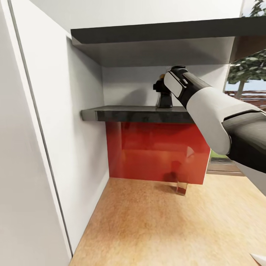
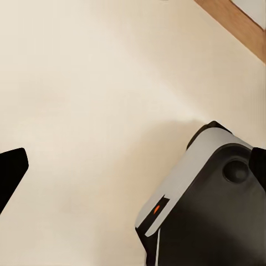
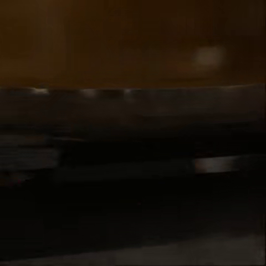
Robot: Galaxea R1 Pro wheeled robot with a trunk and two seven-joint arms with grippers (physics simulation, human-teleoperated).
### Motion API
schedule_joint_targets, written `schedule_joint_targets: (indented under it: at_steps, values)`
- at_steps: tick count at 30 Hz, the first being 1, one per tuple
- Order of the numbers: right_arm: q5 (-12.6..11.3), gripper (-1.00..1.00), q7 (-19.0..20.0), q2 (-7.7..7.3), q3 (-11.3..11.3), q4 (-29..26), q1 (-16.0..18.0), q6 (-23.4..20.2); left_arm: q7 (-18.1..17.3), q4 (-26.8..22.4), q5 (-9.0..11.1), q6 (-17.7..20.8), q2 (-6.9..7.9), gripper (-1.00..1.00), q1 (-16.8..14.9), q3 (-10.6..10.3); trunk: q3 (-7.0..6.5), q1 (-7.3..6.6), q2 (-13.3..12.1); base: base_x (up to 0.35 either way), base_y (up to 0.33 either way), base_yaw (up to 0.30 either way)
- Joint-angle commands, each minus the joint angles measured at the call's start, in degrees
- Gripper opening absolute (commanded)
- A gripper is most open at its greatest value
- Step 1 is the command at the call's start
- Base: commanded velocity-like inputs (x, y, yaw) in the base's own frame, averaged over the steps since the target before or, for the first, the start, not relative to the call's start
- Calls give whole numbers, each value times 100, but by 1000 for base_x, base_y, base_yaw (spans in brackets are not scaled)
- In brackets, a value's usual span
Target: Set up a coffee station on the kitchen countertop: keep the coffee maker on the countertop, move the bottle of coffee from the kitchen shelf to the counter next to the coffee maker, place a paper coffee filter on top of the coffee maker, put the saucer next to the coffee maker with the coffee cup on the saucer, and place the electric kettle next to the coffee maker.
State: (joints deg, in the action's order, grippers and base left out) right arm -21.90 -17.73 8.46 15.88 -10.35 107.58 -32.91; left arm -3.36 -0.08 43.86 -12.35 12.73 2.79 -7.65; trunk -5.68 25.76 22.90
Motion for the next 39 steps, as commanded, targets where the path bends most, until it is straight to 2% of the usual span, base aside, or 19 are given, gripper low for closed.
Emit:
schedule_joint_targets:
  at_steps: [1, 5, 6, 15, 39]
  values:
    - [-61, 100, -38, -2, 44, -7, 0, -23, -24, -1, 61, -13, 1, 100, 2, -45, 1, 2, 2, 63, 0, 0]
    - [-60, 100, -38, -2, 46, -2, 0, -22, -24, -1, 61, -13, 1, 100, 2, -47, 1, 2, 2, 27, 0, 0]
    - [-57, -100, -38, -6, 46, 0, 0, -22, -24, -1, 61, -13, 1, 100, 2, -46, 1, 2, 2, 10, 0, 0]
    - [-54, -100, 18, -43, 53, 7, 0, 63, -24, -1, 61, -16, -2, 100, 2, -44, 1, 2, 2, 2, 0, 0]
    - [-42, -100, 50, -31, 56, 183, 0, 210, -24, -1, 61, -14, -8, 100, 2, -47, 1, 2, 2, 0, 0, 0]
